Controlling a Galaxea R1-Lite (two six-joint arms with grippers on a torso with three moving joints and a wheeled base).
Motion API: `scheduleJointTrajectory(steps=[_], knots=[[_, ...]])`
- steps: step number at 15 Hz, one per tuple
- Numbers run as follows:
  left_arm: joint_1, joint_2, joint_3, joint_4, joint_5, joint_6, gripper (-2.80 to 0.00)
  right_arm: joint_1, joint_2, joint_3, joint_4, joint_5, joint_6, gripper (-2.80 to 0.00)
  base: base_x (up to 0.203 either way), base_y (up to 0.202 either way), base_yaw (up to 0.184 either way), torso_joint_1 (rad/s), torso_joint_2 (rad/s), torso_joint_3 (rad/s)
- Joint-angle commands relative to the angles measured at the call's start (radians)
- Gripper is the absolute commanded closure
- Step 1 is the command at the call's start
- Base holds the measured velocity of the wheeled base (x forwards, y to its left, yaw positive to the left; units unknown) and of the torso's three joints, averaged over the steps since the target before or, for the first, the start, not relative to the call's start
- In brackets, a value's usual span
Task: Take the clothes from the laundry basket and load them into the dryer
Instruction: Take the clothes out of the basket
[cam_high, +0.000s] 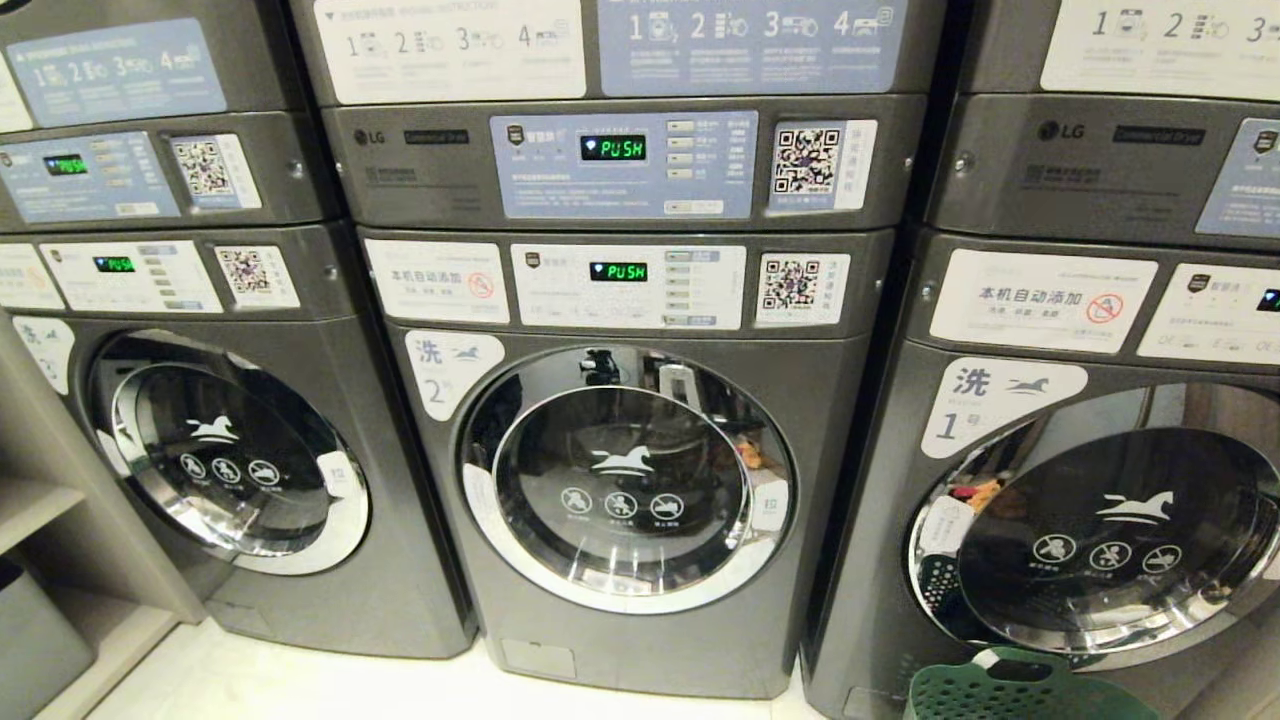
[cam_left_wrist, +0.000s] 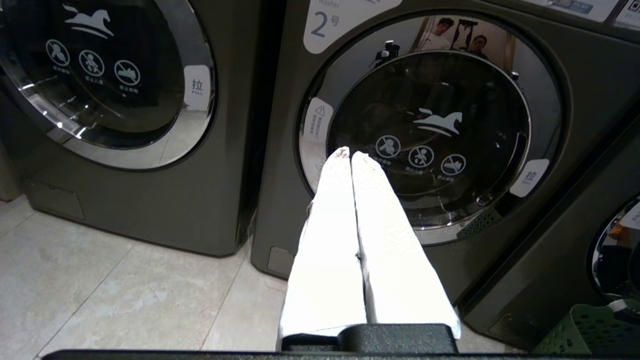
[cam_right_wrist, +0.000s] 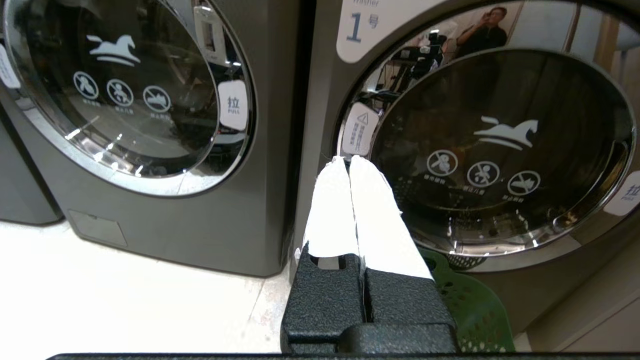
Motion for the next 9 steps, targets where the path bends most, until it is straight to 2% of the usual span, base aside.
scheduleJointTrajectory(steps=[1, 9], knots=[[0.000, 0.000, 0.029, -0.001, 0.001, -0.001, 0.00, 0.000, 0.000, 0.002, 0.000, 0.001, -0.001, 0.00, 0.000, 0.000, 0.000, -0.129, 0.48, 0.332], [0.000, 0.000, 0.029, -0.001, 0.001, -0.001, 0.00, 0.000, 0.000, 0.002, 0.000, 0.002, -0.004, 0.00, 0.000, 0.000, 0.000, -0.093, 0.45, 0.355]])
